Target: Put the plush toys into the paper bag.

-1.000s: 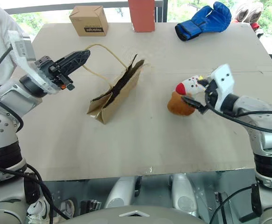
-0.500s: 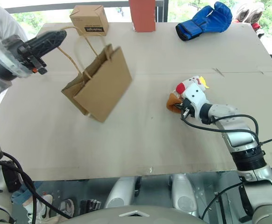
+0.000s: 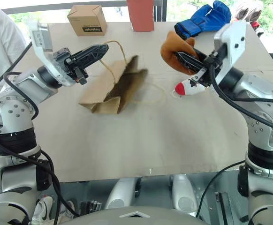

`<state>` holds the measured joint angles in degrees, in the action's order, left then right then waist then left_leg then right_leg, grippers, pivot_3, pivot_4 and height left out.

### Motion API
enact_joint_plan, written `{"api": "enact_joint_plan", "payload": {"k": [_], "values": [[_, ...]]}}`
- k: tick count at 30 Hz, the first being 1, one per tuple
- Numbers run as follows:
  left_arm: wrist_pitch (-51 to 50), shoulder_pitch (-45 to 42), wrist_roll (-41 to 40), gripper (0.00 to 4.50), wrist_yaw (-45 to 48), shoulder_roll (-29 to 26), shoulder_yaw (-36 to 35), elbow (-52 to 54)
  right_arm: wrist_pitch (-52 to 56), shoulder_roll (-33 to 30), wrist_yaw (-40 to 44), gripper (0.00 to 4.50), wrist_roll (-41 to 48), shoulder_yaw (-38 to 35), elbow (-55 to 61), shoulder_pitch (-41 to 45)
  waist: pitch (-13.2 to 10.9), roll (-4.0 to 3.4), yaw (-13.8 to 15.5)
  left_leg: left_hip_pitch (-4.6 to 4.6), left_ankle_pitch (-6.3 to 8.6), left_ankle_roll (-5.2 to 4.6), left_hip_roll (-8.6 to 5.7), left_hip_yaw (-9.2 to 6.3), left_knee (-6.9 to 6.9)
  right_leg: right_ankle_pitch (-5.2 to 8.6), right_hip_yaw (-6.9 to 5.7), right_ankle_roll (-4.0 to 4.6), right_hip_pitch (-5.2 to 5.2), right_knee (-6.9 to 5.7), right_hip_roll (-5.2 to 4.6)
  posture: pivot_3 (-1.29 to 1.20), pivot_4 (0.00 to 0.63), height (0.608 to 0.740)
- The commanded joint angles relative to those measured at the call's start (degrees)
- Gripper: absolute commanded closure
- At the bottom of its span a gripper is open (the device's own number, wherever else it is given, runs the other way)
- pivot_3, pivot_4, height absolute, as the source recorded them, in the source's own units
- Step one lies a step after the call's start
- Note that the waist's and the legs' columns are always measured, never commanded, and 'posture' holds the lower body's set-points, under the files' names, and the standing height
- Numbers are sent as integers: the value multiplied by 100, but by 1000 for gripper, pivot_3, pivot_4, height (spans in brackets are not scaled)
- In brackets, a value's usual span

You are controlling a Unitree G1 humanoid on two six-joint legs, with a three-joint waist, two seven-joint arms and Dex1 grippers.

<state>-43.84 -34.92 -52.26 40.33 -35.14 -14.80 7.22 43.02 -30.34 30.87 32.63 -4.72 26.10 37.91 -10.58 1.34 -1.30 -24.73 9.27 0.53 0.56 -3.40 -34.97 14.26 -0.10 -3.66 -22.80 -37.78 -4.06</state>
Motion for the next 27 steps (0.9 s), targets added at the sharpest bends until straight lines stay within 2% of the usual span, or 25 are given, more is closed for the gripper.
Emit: {"api": "enact_joint_plan", "payload": {"k": [1, 3, 6, 8, 12, 16, 27], "values": [[255, 243, 164, 4500, 42, 288, 141, 35, -821, 175, 3, 4483, -1448, 1674, -776, 326, 0, 0, -8, -1, -1, 0, 0, -1, 0, 0, -1, 0, 0, 0, 0, 0, 150, 714], [263, 265, 150, 4500, -44, 415, 99, 64, -1128, 335, 63, 4483, -1836, 2129, -1102, 339, -1, 3, -1, -2, -1, 1, 0, -3, -2, 1, -2, 1, 1, -1, 1, 0, 150, 714], [169, 188, 15, 4500, -304, 569, -32, 149, -1188, 926, 68, 4483, -1626, 2219, -1292, 167, -2, 6, 49, -20, -1, 0, -4, -9, -5, -1, -3, 0, -9, 0, -1, 0, 150, 714], [65, 182, -155, 4500, -545, 654, -150, 314, -1373, 1092, 103, 4483, -1900, 2550, -1455, -1, -2, 5, 60, -23, -1, 0, -8, -11, -6, -2, -3, -1, -8, 0, -3, 0, 150, 714], [-196, 208, -597, 4500, -1000, 635, -505, 558, -1326, 1503, 60, 4483, -1701, 2324, -1379, -207, -2, 6, 43, -13, -1, 1, -9, -15, -8, -2, -4, -1, -3, -8, -3, 0, 150, 714], [-295, 265, -741, 4500, -1115, 578, -572, 698, -1318, 1559, 148, 4483, -1766, 2295, -1458, -290, -2, 6, 38, -7, -2, 2, -5, -16, -8, -2, -5, -1, -1, -11, 1, 0, 150, 714], [-540, 311, -1176, 4500, -1376, 708, -439, 960, -2122, 2229, 471, 4483, -2290, 2612, -3052, 157, -2, 6, 31, -6, -2, 2, -6, -15, -8, -2, -4, -1, 0, -11, 2, 0, 150, 714]]}}
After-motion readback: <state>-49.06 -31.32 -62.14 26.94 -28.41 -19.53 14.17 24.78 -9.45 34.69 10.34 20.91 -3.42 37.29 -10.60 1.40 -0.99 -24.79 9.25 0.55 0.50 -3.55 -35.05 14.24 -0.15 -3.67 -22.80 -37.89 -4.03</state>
